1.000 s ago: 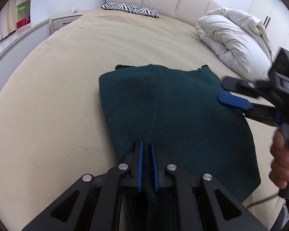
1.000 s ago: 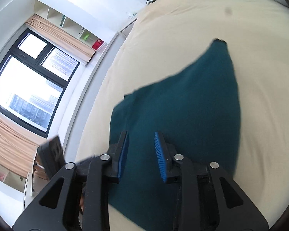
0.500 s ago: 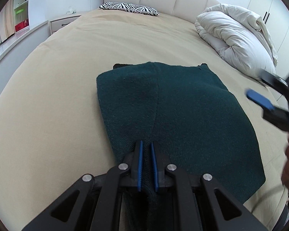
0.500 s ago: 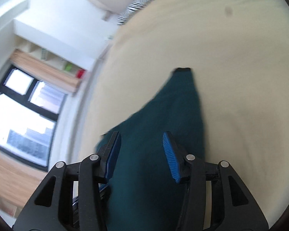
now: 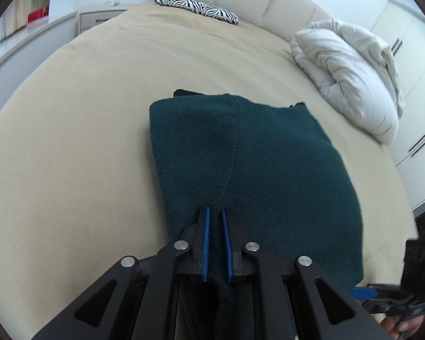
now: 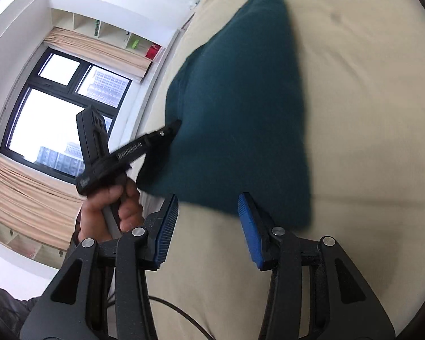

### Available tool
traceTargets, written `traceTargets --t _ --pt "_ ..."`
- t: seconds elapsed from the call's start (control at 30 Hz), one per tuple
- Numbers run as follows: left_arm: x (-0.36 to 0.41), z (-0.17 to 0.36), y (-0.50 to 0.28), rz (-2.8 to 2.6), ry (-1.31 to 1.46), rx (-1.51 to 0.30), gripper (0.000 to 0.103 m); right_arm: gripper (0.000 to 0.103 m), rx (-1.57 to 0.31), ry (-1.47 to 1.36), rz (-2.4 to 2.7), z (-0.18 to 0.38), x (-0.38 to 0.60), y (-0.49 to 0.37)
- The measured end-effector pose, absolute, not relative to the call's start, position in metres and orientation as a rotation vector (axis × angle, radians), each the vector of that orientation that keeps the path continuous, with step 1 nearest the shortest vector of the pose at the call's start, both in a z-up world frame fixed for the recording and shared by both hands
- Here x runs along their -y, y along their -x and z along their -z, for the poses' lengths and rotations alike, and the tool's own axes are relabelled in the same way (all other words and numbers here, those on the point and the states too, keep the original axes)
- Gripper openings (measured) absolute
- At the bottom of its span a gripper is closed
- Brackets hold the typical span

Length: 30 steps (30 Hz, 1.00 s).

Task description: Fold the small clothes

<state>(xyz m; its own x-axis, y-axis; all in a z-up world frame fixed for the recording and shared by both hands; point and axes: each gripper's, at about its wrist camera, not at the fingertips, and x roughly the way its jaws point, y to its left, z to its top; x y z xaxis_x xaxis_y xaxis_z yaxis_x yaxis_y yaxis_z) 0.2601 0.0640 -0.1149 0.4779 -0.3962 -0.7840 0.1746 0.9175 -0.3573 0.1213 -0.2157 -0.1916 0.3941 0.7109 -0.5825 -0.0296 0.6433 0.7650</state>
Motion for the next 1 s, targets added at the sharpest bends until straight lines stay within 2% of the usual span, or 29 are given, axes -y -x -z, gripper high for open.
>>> traceTargets --t 0.1,0.13,0.17,0.23,0.4,0.53,0.6,0.73,0.8,1.0 --pt "-0.081 0.102 -0.244 0.344 0.311 -1.001 0.014 0.045 -1.052 -0.748 -0.471 0.189 0.226 -0.086" --pt "-0.084 0.096 -0.238 0.33 0.304 -0.987 0.021 0.045 -1.029 -0.772 -0.459 0.189 0.232 -0.077" --pt "-0.086 0.091 -0.232 0.309 0.288 -0.972 0.034 0.045 -1.008 -0.785 -0.442 0.186 0.242 -0.067" --pt "-0.095 0.084 -0.22 0.273 0.282 -0.931 0.044 0.05 -0.967 -0.794 -0.407 0.182 0.252 -0.05" --pt "-0.116 0.1 -0.228 0.269 0.401 -0.99 0.046 0.058 -0.918 -0.765 -0.359 0.167 0.275 -0.038" --pt "-0.119 0.113 -0.24 0.336 0.501 -1.033 0.05 0.064 -0.891 -0.752 -0.356 0.152 0.28 -0.059" --pt "-0.119 0.116 -0.246 0.353 0.521 -1.042 0.05 0.079 -0.875 -0.735 -0.351 0.146 0.269 -0.077" --pt "-0.126 0.122 -0.258 0.389 0.628 -1.046 0.052 0.079 -0.911 -0.741 -0.359 0.143 0.272 -0.114" --pt "-0.129 0.124 -0.261 0.398 0.666 -1.036 0.056 0.079 -0.922 -0.76 -0.364 0.143 0.275 -0.128" --pt "-0.118 0.13 -0.279 0.414 0.646 -1.079 0.059 0.079 -0.975 -0.841 -0.387 0.165 0.272 -0.174"
